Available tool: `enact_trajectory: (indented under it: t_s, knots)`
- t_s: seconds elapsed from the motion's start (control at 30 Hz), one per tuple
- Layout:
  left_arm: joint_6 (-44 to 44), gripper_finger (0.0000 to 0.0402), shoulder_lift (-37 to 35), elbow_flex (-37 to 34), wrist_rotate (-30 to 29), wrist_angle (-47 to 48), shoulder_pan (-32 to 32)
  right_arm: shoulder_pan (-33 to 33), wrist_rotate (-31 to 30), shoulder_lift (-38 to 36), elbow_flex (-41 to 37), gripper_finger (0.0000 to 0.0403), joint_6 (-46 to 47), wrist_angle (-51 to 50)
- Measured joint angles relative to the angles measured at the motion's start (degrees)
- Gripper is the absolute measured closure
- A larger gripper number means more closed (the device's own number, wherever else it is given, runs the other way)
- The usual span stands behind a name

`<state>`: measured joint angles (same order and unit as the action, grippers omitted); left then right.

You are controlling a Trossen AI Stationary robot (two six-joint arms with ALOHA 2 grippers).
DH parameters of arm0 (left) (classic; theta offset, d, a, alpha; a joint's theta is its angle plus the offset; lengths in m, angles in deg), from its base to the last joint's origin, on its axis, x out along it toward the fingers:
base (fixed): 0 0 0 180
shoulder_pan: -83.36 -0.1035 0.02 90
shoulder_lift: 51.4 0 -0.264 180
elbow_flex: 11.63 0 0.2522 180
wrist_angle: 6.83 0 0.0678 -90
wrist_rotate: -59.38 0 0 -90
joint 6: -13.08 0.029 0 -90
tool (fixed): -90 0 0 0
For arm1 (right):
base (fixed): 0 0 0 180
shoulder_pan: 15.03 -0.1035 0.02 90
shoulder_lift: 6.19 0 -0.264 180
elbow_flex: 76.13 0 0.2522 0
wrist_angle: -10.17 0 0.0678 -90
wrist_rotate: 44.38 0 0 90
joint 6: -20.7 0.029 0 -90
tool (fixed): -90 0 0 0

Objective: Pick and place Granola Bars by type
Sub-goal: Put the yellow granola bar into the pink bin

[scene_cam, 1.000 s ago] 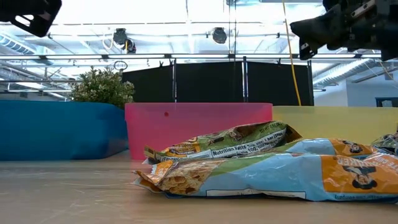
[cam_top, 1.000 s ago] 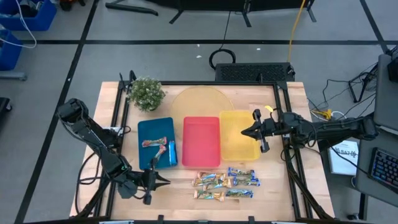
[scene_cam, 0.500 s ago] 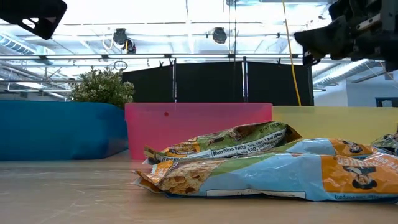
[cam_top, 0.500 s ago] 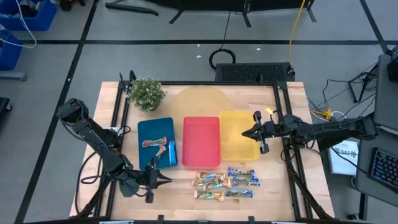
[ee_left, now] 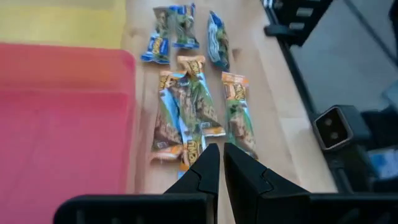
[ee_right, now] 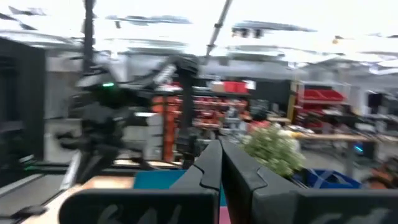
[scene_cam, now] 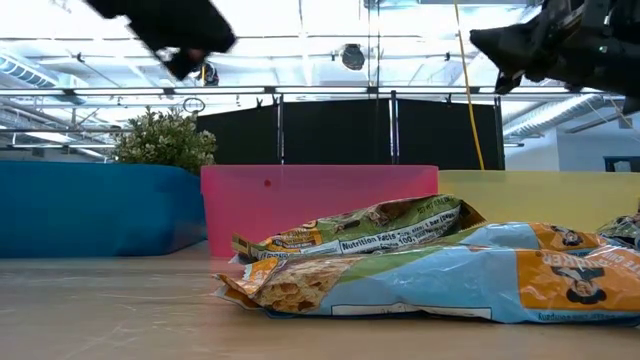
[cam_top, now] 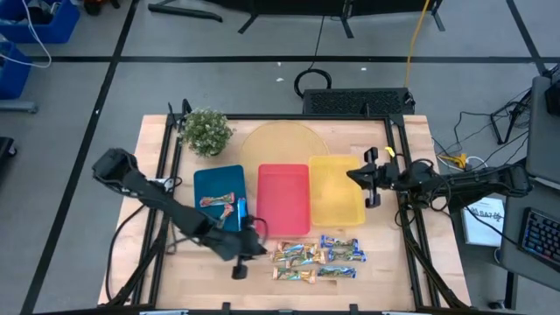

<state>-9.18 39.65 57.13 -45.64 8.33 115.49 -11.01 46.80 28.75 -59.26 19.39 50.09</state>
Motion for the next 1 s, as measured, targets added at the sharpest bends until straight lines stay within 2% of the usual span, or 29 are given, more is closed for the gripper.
enact_trajectory:
  t_s: [0.2, 0.3, 0.4, 0.53, 0.73, 0.87, 1.0]
  knots:
    - [4.7, 0.0375, 10.5, 11.0, 4.9, 0.4, -1.1, 0.0, -1.1, 0.0, -0.1, 0.0403, 0.6, -2.6]
    - [5.6, 0.0361, 15.2, 14.9, 5.6, 0.7, -1.0, 0.0, -1.1, 0.0, -0.1, 0.0403, 0.6, -3.0]
    - [4.3, 0.0329, 18.3, 17.4, 6.4, 0.8, -1.0, 0.0, -1.1, 0.0, -0.1, 0.0403, 0.6, -2.7]
    - [-0.2, 0.0265, 21.3, 19.8, 8.3, 4.1, -1.4, 0.0, -1.1, 0.0, -0.1, 0.0403, 0.6, -2.7]
    - [-2.4, 0.0183, 25.5, 20.6, 12.9, 4.9, -1.0, 0.0, -1.1, 0.0, -0.2, 0.0403, 0.6, -2.5]
    - [-2.5, 0.0163, 27.4, 20.6, 11.0, 4.5, -0.3, 0.0, -1.1, 0.0, -0.2, 0.0403, 0.6, -2.3]
    - [-2.3, 0.0161, 28.6, 20.6, 3.7, 4.4, 0.2, 0.0, -1.1, 0.0, -0.2, 0.0403, 0.3, -2.1]
